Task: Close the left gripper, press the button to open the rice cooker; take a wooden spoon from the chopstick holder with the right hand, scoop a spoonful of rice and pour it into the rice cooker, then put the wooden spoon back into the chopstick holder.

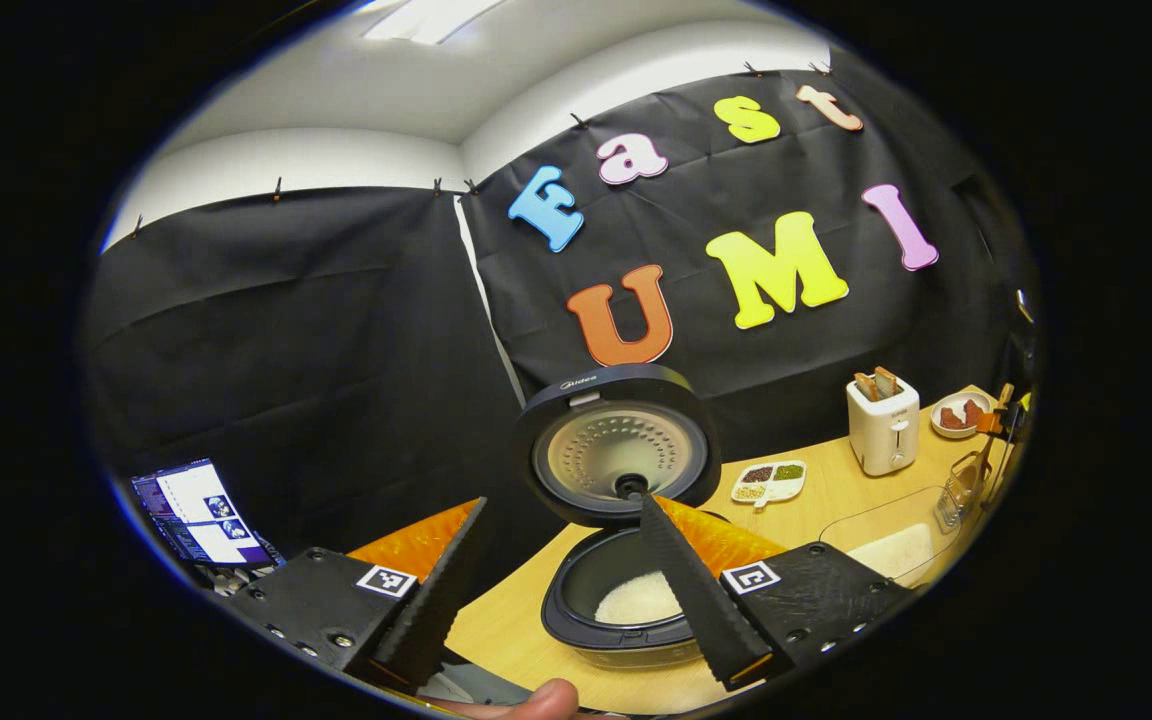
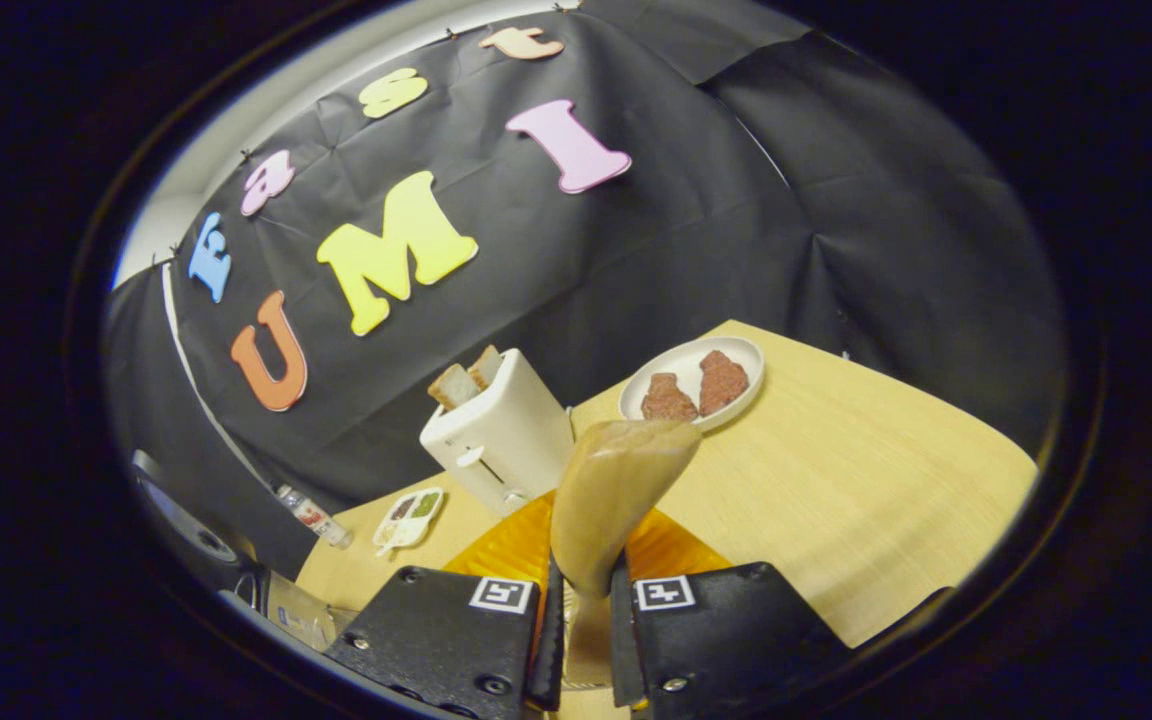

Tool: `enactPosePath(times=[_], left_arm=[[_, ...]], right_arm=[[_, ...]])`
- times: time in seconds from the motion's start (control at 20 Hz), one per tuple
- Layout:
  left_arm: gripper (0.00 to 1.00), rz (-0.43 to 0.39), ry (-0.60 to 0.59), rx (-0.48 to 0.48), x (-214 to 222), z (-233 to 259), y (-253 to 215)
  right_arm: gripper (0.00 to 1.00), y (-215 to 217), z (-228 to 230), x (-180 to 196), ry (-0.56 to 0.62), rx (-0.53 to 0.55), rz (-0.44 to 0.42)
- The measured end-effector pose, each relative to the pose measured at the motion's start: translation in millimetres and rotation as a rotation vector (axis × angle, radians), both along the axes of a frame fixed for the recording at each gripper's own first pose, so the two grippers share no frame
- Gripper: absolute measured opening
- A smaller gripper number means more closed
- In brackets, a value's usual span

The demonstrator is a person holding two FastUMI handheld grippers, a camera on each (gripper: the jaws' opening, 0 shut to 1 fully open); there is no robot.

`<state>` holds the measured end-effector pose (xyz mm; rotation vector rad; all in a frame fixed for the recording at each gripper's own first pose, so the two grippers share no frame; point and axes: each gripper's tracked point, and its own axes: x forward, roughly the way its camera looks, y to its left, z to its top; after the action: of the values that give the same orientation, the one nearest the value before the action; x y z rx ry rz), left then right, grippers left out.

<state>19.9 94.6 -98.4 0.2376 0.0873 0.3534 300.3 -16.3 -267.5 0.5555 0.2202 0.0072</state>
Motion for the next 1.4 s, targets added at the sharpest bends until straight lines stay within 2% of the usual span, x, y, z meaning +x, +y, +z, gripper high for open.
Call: enactPosePath(times=[0.25,0.35,0.5,0.8,1.05,1.1,1.15,1.2,1.25,1.3,1.35,1.4], left_arm=[[0.95,-0.001,0.001,0.000,-0.1,0.6,1.3],[0.95,-0.003,-0.002,0.001,0.4,2.8,0.1],[0.95,-0.003,-0.008,0.004,-0.4,4.3,1.7],[0.95,0.002,-0.023,-0.008,4.2,16.7,10.0],[0.95,-0.034,-0.061,-0.052,35.1,52.5,9.7],[1.00,-0.045,-0.073,-0.053,43.7,64.6,9.4],[0.95,-0.058,-0.080,-0.056,53.7,74.7,8.3],[0.95,-0.076,-0.085,-0.062,62.9,85.4,6.6],[0.95,-0.087,-0.081,-0.080,72.5,93.4,8.0],[0.95,-0.096,-0.082,-0.108,82.7,100.3,9.7],[0.95,-0.110,-0.076,-0.147,94.1,104.1,10.4],[0.95,-0.125,-0.062,-0.192,106.4,107.3,11.6]], right_arm=[[0.26,5.2,-6.2,-3.0,0.025,-0.028,0.008],[0.35,-0.6,-10.6,-5.4,0.064,-0.055,-0.011],[1.00,-6.4,-9.7,-9.7,0.085,-0.076,-0.031],[0.99,-17.7,4.0,-37.1,0.097,-0.128,-0.036],[0.98,-24.6,32.2,-103.8,0.089,-0.201,-0.038],[0.98,-22.5,37.0,-117.3,0.089,-0.227,-0.024],[1.00,-20.2,39.9,-129.7,0.097,-0.245,-0.007],[1.00,-15.7,40.8,-142.6,0.116,-0.265,0.014],[1.00,-10.9,42.4,-154.8,0.128,-0.280,0.036],[0.95,-7.9,45.6,-165.0,0.132,-0.290,0.044],[1.00,-2.1,49.5,-174.8,0.137,-0.296,0.060],[1.00,5.4,52.6,-184.9,0.143,-0.296,0.080]])
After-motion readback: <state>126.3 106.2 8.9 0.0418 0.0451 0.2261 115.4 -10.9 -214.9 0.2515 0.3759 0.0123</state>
